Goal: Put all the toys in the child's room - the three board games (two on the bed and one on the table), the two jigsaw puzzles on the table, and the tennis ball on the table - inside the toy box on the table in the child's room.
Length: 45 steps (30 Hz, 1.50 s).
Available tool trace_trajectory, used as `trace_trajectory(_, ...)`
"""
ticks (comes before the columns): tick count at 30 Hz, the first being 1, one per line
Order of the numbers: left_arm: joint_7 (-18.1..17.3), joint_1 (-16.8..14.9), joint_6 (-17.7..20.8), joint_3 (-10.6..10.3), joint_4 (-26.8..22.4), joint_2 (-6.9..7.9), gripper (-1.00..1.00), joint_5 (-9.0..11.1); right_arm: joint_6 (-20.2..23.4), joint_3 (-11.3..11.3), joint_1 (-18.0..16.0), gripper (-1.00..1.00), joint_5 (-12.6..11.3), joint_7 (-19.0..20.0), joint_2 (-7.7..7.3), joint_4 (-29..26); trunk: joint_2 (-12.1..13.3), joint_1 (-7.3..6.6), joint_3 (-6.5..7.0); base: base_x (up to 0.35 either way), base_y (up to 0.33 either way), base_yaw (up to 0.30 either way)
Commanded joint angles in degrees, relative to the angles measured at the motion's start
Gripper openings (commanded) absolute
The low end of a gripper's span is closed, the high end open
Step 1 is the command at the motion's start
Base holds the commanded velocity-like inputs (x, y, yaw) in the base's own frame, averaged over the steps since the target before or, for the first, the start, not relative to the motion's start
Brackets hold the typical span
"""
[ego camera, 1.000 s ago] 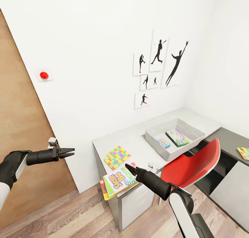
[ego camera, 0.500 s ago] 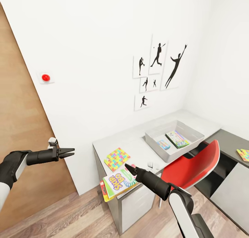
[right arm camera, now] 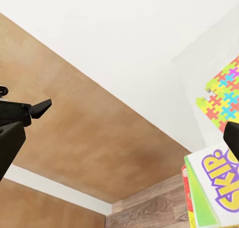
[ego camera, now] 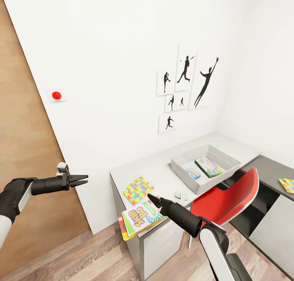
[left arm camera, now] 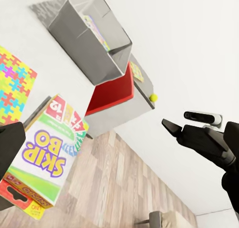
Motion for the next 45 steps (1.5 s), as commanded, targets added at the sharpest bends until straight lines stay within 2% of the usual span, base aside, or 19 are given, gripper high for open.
trace_trajectory(1, -0.2, 0.0, 0.6, 0.0, 0.0, 0.02, 1.00, 0.0, 0.3, -0.1, 0.0, 1.00, -0.1, 0.1, 0.03, 0.0, -0.1, 0.04, -0.04, 0.000, 0.000, 0.000)
trace_trajectory(14, -0.2, 0.0, 0.6, 0.0, 0.0, 0.02, 1.00, 0.0, 0.3, -0.1, 0.0, 1.00, -0.1, 0.1, 0.03, 0.0, -0.1, 0.04, 0.94, 0.000, 0.000, 0.000)
trace_trajectory(33, -0.2, 0.0, 0.6, 0.0, 0.0, 0.02, 1.00, 0.0, 0.1, -0.2, 0.3, 1.00, -0.1, 0.1, 0.07, 0.0, -0.1, 0.04, 1.02, 0.000, 0.000, 0.000)
trace_trajectory(45, -0.2, 0.0, 0.6, -0.1, 0.0, 0.02, 1.00, 0.0, 0.4, -1.4, 0.4, 1.00, -0.3, 0.1, 0.04, 0.0, -0.1, 0.04, 1.02, 0.000, 0.000, 0.000)
